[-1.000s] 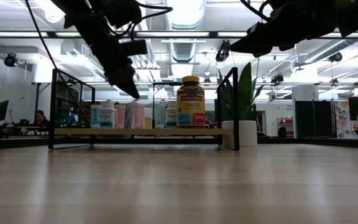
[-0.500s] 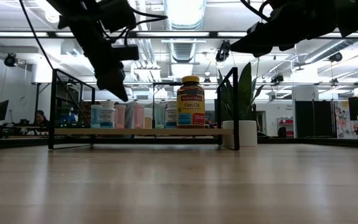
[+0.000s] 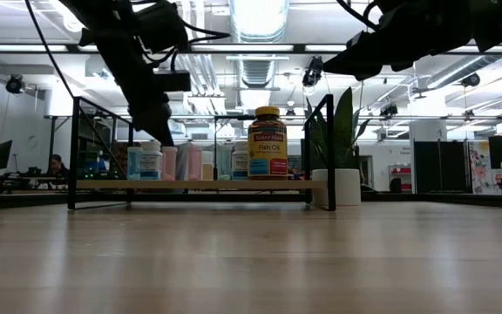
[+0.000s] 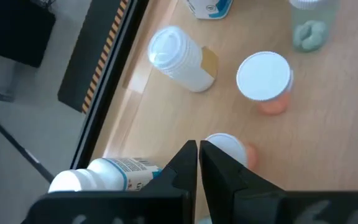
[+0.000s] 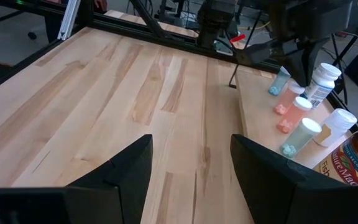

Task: Pick and place medicine bottles onto shelf by color
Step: Adjust the pink medicine on the shelf, then put the pink medicine bottle on the shelf

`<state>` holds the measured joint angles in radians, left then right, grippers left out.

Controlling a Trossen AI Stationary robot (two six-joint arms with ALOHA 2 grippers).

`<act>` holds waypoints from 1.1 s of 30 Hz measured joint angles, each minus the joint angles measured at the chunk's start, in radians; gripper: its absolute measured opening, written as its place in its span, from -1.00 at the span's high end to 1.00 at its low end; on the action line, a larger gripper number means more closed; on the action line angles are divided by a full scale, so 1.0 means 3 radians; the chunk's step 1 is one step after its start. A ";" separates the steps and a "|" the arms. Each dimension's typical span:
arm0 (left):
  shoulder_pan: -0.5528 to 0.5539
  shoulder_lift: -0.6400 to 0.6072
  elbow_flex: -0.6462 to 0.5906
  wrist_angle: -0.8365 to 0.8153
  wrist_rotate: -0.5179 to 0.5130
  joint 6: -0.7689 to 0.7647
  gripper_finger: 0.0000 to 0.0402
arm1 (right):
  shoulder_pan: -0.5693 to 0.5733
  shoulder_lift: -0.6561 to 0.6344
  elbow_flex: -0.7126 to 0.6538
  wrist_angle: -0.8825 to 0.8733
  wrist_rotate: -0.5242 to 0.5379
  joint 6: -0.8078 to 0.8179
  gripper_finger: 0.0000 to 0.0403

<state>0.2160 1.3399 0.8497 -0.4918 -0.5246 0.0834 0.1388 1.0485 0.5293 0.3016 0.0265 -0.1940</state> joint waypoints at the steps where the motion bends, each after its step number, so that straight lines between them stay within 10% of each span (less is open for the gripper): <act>1: -0.0002 0.0000 0.0000 0.0001 0.0029 -0.0013 0.97 | 0.0000 0.0000 0.0000 0.0000 0.0000 0.0000 -0.03; 33: -0.0158 -0.0100 0.0241 -0.0174 0.0109 -0.0194 0.97 | 0.0000 -0.0016 0.0001 -0.0001 0.0000 0.0093 -0.03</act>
<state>0.1687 1.3099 0.9221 -0.5442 -0.4921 0.0254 0.1389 1.0436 0.5295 0.3013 0.0265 -0.1661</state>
